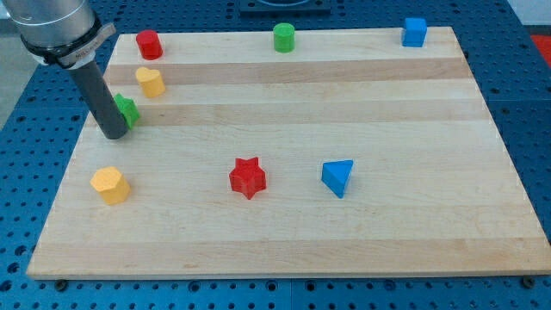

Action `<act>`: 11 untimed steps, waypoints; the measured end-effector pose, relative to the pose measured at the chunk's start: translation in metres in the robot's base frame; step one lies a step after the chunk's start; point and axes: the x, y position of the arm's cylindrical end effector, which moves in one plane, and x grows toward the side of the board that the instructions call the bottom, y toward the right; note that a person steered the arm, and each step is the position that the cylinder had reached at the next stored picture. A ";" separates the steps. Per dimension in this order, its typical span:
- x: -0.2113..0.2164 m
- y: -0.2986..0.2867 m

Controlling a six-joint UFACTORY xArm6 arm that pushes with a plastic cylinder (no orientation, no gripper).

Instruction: Slightly push the yellow heart towards the right

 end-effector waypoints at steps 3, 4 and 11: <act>-0.006 0.117; -0.007 0.128; -0.155 0.010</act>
